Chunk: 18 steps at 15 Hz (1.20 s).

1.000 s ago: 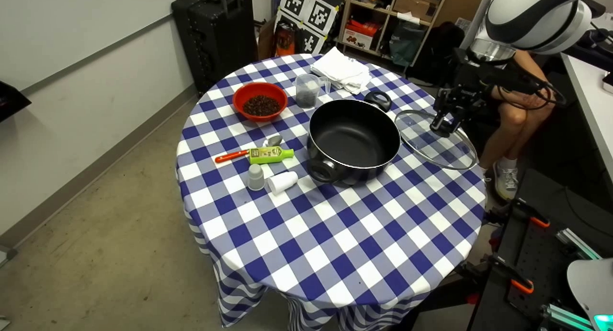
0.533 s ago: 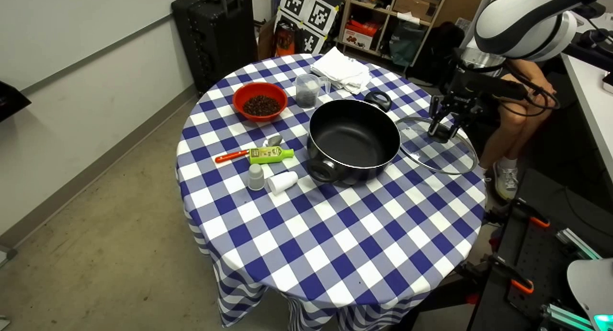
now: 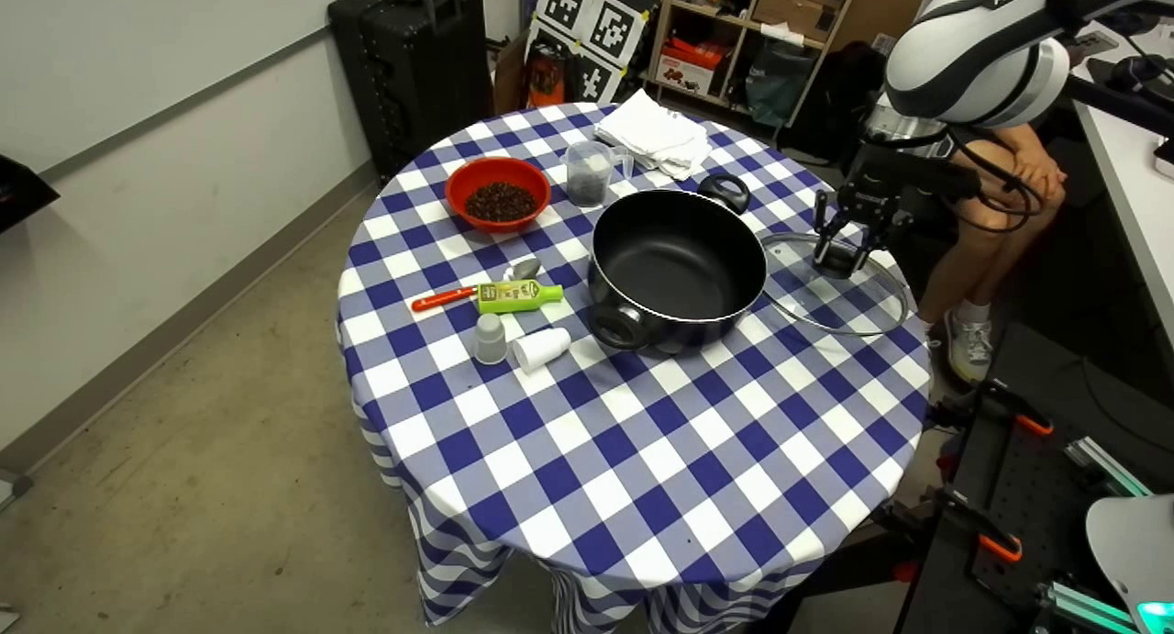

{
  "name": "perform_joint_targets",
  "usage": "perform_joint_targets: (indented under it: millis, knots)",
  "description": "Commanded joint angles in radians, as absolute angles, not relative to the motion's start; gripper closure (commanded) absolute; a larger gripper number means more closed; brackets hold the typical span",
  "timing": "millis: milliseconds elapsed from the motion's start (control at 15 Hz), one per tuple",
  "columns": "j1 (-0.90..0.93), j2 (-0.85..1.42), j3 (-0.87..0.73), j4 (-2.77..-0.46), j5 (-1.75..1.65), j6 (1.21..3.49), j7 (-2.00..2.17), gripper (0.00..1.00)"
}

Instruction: Remove the glass lid from the black pot

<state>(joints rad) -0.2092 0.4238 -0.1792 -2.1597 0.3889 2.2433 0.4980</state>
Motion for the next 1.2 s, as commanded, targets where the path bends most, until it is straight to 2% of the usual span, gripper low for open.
perform_joint_targets:
  millis: [0, 333, 400, 467, 667, 733, 867, 1133]
  knots:
    - [-0.204, 0.478, -0.193, -2.094, 0.407, 2.223, 0.533, 0.75]
    - [-0.212, 0.521, -0.187, -2.056, 0.432, 2.214, 0.527, 0.72]
    - [-0.214, 0.525, -0.185, -2.052, 0.437, 2.211, 0.522, 0.6]
    - [-0.216, 0.528, -0.184, -2.048, 0.44, 2.205, 0.519, 0.26]
    - [-0.208, 0.513, -0.191, -2.074, 0.428, 2.221, 0.511, 0.11]
    - [-0.207, 0.515, -0.191, -2.073, 0.427, 2.221, 0.511, 0.28]
    - [-0.208, 0.516, -0.191, -2.075, 0.427, 2.221, 0.511, 0.13]
    - [-0.208, 0.516, -0.191, -2.075, 0.427, 2.221, 0.511, 0.11]
